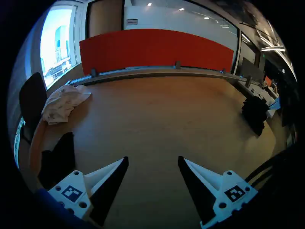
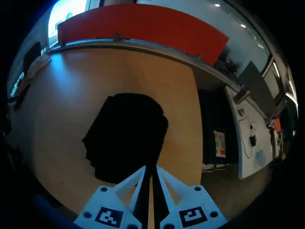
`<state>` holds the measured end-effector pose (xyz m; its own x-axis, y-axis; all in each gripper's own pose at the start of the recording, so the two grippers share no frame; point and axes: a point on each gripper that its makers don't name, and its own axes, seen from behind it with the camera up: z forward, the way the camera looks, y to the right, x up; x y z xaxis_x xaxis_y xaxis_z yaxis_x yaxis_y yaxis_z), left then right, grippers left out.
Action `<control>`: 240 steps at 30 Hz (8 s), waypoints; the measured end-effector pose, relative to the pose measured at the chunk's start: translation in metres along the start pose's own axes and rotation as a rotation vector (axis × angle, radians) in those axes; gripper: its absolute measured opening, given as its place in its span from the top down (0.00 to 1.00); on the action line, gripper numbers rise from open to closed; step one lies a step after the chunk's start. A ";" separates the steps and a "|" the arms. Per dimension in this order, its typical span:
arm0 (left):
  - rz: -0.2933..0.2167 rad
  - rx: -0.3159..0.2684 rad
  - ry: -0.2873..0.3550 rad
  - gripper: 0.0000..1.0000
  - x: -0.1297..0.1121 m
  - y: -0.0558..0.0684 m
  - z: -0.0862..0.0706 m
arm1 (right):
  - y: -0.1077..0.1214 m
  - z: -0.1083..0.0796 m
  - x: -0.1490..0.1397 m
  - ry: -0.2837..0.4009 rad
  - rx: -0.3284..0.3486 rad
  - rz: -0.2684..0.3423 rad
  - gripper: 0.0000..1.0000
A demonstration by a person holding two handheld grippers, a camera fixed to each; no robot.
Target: Fold towel
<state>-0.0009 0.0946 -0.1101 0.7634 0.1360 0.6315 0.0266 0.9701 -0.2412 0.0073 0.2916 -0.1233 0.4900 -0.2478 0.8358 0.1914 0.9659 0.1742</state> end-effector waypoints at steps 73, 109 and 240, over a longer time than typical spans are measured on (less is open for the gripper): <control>0.009 0.004 0.008 0.04 0.005 0.000 0.000 | 0.003 0.014 -0.046 -0.008 -0.114 0.173 0.24; -0.001 0.004 0.059 0.04 0.023 -0.006 -0.004 | -0.014 -0.037 0.054 0.445 -0.189 0.328 0.00; -0.056 0.175 0.593 0.04 0.169 -0.101 -0.028 | -0.245 -0.138 0.296 0.905 -0.032 0.239 0.00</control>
<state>0.1435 0.0136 -0.0002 0.9938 -0.0021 0.1110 0.0091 0.9980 -0.0632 0.2230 -0.0288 0.0091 0.9924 -0.0198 0.1218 0.0169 0.9996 0.0247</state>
